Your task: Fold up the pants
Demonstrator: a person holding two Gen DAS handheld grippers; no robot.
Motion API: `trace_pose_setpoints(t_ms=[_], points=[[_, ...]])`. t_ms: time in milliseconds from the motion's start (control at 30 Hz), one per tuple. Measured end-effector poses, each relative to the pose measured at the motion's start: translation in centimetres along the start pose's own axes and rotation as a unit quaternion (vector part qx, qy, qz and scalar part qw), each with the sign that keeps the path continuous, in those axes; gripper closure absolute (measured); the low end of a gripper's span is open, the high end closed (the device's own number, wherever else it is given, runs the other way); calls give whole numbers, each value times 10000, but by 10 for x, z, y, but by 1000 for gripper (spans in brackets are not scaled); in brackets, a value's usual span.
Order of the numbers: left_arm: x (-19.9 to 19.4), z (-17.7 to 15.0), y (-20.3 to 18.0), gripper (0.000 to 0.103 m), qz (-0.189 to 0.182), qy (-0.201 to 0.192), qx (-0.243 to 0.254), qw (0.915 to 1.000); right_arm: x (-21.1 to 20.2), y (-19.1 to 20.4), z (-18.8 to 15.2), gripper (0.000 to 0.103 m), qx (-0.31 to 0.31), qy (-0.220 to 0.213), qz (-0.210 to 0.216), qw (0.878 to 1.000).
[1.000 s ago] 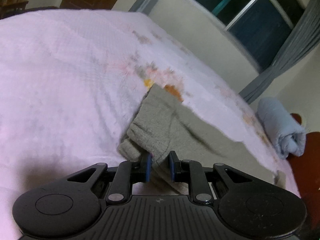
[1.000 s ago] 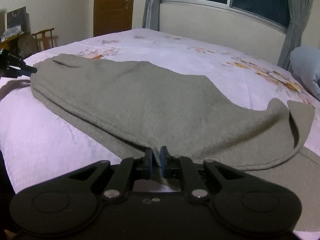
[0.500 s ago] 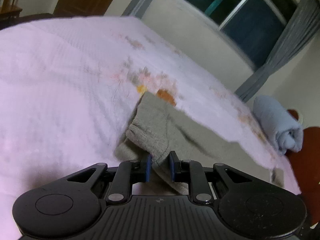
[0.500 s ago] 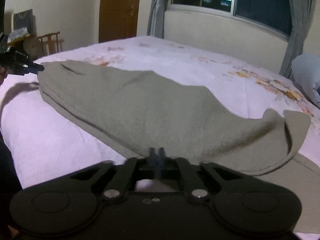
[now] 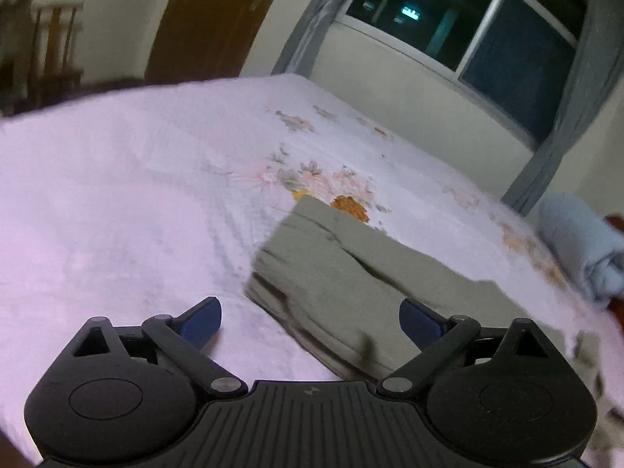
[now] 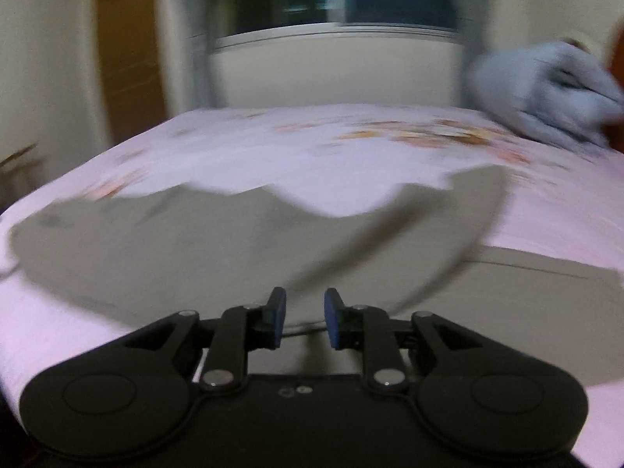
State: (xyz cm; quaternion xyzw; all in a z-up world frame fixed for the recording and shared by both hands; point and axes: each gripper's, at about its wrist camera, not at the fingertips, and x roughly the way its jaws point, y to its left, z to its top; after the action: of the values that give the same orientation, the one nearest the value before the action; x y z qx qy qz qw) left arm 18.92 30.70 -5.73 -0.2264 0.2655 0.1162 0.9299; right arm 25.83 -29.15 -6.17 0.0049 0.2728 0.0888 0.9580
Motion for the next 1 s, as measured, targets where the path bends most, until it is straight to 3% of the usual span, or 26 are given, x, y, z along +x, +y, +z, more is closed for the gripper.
trace_pose_setpoints(t_ms=[67,200,333,567,800,900,1000], points=[[-1,-9,-28,6,216,-14,117,9997,1,-25,8,86,218,-31,-273,9994],[12,-32,-82,4,119,162,352,9992,12,-54,23,86,237,-86,-542,9982],[32,-41,-115,4,858,-44,726,9937,30,-65,35,86,153,-82,-650,9977],[56,3,-93,4,1656,-332,181,9855,59,-77,61,88,-202,-89,-812,9964],[84,34,-51,4,2301,-262,37,9728,138,-83,97,83,-555,249,-1069,9924],[97,33,-44,4,2319,-172,65,9726,176,-79,106,69,-803,495,-1297,9871],[107,27,-44,4,2297,-112,134,9731,208,-72,108,53,-1201,849,-1791,9728]])
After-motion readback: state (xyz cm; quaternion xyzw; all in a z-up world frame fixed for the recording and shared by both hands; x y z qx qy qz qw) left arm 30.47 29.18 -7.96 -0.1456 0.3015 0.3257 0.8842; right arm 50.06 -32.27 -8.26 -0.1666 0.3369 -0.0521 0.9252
